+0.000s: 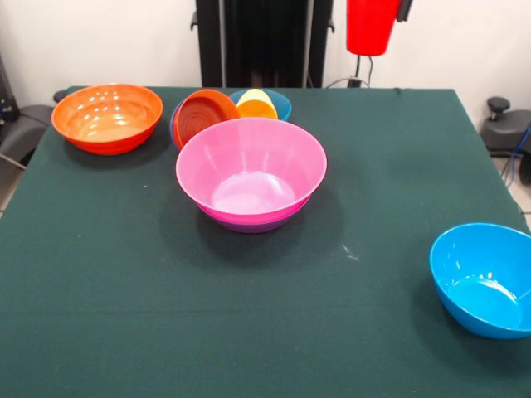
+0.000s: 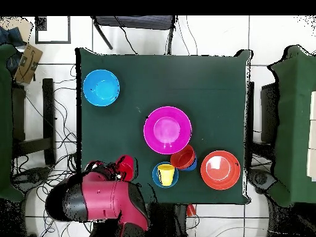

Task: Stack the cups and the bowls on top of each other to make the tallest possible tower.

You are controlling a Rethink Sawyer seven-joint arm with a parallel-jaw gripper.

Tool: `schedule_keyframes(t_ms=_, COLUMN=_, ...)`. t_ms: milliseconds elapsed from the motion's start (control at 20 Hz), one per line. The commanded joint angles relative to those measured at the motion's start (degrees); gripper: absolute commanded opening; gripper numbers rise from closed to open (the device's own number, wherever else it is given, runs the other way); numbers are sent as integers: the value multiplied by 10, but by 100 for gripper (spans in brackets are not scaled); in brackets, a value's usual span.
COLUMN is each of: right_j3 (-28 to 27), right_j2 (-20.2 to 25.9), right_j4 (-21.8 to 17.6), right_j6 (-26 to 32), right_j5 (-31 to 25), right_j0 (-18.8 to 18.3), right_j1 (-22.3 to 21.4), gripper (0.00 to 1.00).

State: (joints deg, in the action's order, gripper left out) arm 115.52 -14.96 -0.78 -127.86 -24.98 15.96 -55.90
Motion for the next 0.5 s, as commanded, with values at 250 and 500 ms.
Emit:
schedule_keyframes(t_ms=250, right_j3=174, right_j2=99, right_j4=38, right_j6=-3, right_j5=11, right_j0=-49, right_j1=-88, gripper=0)
schedule_keyframes(t_ms=500, right_j3=129, right_j2=118, right_j4=0, right_j6=-11, right_j5=106, right_j0=-95, right_j1=16, gripper=0)
